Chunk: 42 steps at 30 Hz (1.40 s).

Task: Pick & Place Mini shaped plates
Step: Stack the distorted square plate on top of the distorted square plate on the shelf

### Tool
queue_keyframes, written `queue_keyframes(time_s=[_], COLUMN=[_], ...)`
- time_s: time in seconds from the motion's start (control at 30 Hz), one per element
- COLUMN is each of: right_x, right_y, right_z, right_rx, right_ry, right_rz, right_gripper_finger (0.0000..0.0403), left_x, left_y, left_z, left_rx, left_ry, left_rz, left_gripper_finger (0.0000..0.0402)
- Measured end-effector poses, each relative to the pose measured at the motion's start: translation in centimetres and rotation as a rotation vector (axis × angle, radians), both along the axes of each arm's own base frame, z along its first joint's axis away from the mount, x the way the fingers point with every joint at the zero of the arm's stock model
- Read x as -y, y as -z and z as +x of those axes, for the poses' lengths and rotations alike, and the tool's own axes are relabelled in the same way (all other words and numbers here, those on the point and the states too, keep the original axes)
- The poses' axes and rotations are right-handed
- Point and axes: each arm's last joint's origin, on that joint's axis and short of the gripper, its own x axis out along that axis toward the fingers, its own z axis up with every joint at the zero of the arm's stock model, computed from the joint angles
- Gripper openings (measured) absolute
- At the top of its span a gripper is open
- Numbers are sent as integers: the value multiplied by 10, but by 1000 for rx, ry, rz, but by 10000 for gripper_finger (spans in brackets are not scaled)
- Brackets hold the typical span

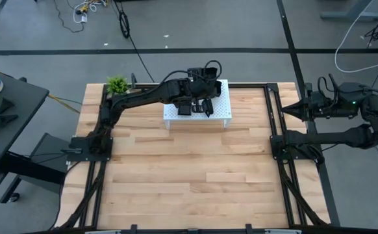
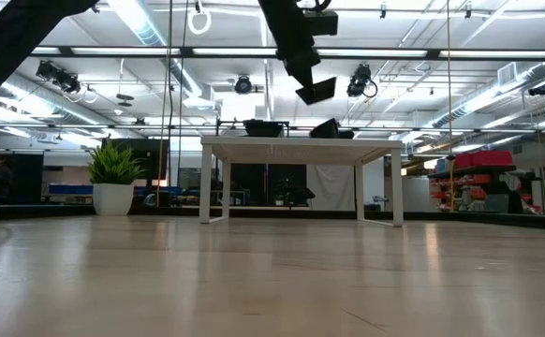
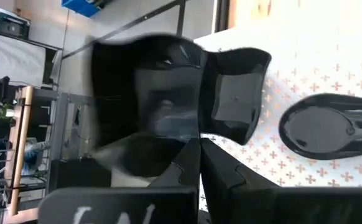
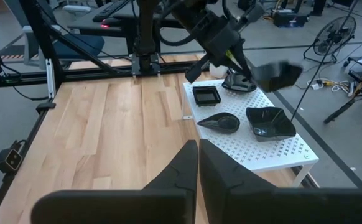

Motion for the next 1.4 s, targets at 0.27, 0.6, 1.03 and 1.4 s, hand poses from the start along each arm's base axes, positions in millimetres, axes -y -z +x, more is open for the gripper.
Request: queue_keyframes(time_s=[0.27, 0.6, 1.03, 1.4], right_x=[0, 0, 0, 0], right_y=[0, 0, 0, 0], right_z=[0, 0, 0, 0], right_rx=[0, 0, 0, 0], right_ry=[0, 0, 0, 0], right_rz=[0, 0, 0, 0], right_gripper_finger=[20, 20, 20, 20], left_x=[-2, -3, -9, -13], left_y=[9, 16, 29, 42], left_z=[8, 14, 21, 28], left_rx=[8, 21, 22, 5], left_ry=[0, 9, 7, 15], left_rz=[1, -17, -26, -33], left_gripper_finger=[10, 9, 9, 8])
